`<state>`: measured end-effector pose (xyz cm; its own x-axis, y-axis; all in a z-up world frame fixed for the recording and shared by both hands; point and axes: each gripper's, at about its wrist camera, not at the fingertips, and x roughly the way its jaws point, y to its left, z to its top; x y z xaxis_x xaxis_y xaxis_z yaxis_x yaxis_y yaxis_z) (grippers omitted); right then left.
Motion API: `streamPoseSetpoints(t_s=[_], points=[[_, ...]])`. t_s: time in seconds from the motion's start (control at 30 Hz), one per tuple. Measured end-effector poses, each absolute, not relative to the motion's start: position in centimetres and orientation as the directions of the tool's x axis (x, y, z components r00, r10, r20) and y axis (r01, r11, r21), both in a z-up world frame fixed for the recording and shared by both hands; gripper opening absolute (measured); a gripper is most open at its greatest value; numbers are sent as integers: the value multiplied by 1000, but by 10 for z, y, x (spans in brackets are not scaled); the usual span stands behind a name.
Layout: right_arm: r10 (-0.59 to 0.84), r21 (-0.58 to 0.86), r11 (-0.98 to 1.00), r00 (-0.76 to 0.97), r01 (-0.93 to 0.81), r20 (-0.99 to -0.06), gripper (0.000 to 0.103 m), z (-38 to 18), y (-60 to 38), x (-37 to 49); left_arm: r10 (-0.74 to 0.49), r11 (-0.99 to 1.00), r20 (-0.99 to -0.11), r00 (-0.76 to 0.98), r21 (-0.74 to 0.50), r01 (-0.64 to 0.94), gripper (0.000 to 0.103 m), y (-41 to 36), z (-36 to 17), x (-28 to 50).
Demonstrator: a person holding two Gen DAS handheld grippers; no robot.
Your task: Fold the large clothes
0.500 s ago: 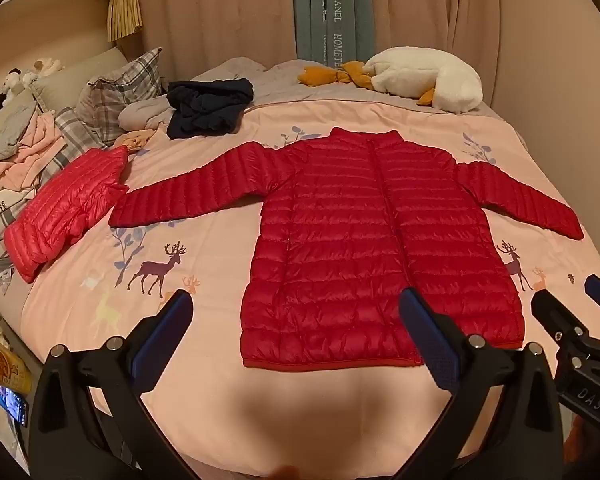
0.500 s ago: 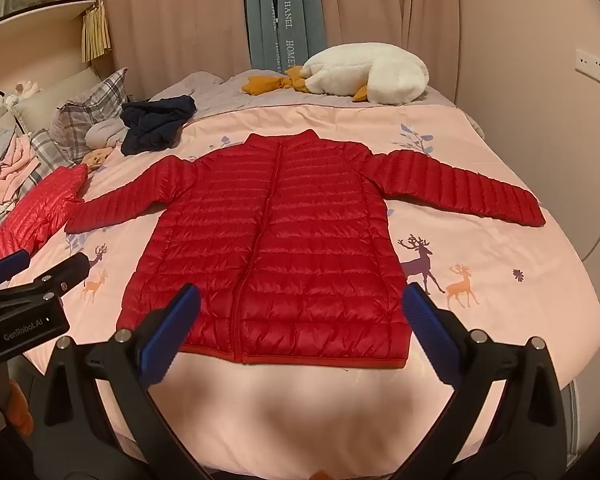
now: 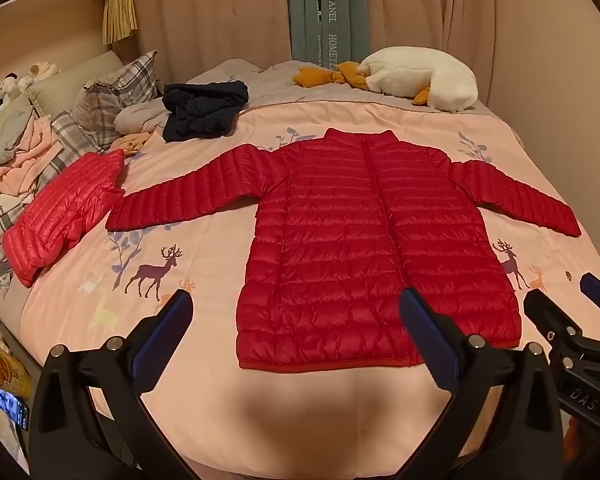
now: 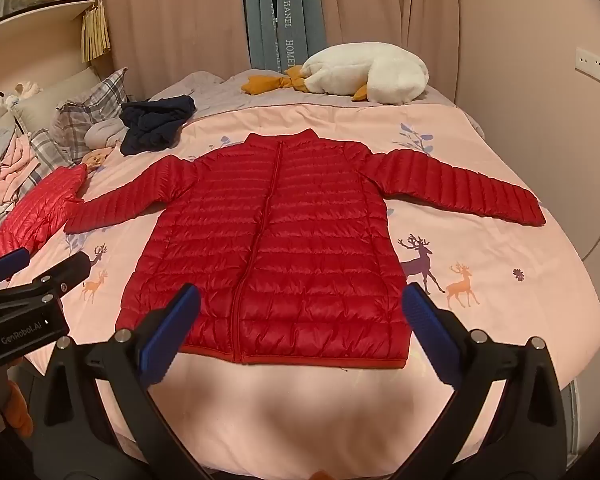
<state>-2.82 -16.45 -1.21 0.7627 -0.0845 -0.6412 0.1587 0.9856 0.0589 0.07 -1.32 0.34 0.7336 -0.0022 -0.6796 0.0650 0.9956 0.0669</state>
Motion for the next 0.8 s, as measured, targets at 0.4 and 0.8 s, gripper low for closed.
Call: streamPoseSetpoints(t_s=[0.4,0.8], points=[[-84,59,985,762,159,-642,101,-12,-163,-28,-12,995,-690,724,64,78,102,-12,6,1],[-84,60,985,760,160,-645,101,-12,-161,-26,-20,995,-691,723,59,84,102,-6,-3,3]])
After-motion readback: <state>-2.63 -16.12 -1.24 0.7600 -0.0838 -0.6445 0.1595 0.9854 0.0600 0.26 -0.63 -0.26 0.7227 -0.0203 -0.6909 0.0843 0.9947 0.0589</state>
